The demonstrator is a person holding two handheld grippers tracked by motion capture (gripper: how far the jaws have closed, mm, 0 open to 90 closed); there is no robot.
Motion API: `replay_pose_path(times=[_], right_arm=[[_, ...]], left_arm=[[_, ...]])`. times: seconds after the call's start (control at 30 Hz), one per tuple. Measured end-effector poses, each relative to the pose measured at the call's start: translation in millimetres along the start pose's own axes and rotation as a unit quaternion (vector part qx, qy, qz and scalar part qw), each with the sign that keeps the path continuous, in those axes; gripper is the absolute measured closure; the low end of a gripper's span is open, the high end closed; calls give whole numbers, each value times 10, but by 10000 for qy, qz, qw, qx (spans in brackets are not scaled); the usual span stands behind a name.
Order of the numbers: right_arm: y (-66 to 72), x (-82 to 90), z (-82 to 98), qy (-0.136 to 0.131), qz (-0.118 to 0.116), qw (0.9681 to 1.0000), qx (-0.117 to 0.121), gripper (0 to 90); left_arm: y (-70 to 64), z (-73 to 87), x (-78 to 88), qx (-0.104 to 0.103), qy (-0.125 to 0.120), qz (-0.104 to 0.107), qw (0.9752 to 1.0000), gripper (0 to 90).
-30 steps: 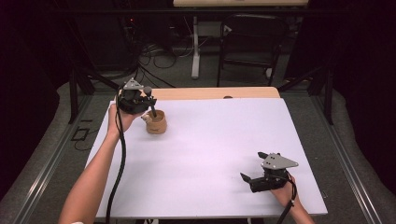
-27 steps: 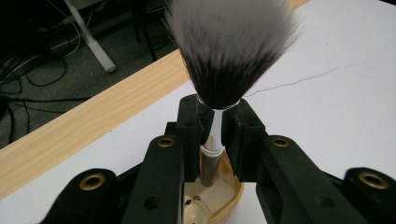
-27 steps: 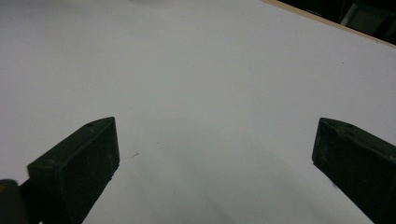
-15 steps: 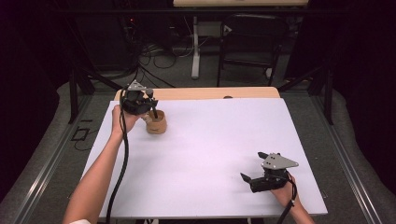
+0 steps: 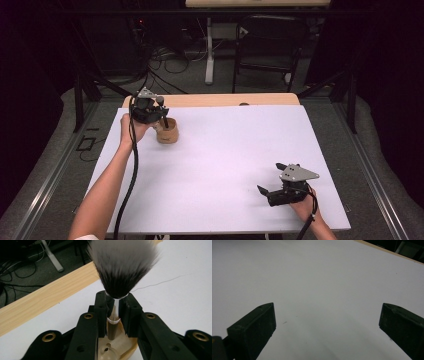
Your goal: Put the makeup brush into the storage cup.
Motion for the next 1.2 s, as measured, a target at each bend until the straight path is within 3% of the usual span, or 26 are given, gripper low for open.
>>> replay_pose_path(times=[0.13, 0.17, 0.23, 0.27, 0.57, 0.93, 1.2], right_arm=[[-1, 2, 1, 10, -10, 10000, 0, 4], [0, 3, 1, 10, -13, 10000, -2, 4], [1, 4, 0, -21, -31, 10000, -15, 4], [1, 8, -1, -17, -37, 10000, -30, 3], [-14, 25, -7, -53, -47, 10000, -59, 2], [-46, 35, -10, -202, -93, 9996, -156, 0], [-42, 40, -42, -355, -127, 9991, -200, 0]], left_arm=[[0, -1, -2, 6, -36, 52, 10000, 726], [0, -2, 0, 12, -35, 117, 9999, 596], [-9, 9, 1, 85, -3, -46, 10000, 184], [-13, 18, 23, 72, -42, -80, 9999, 89], [-40, 155, 199, 44, -239, -32, 9997, 0], [-205, 318, 391, -111, -555, 64, 9984, 0], [-347, 446, 539, -221, -854, 12, 9961, 0]])
Point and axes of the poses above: each handheld gripper's, and its own axes: x roughly backward along the jaws, z roughly out of its underside, y roughly to its left, the point moved 4 cm from there along -x, roughly forward along the jaws, and after that the axes turned 1 degree about -x, right-handed, at the moved point
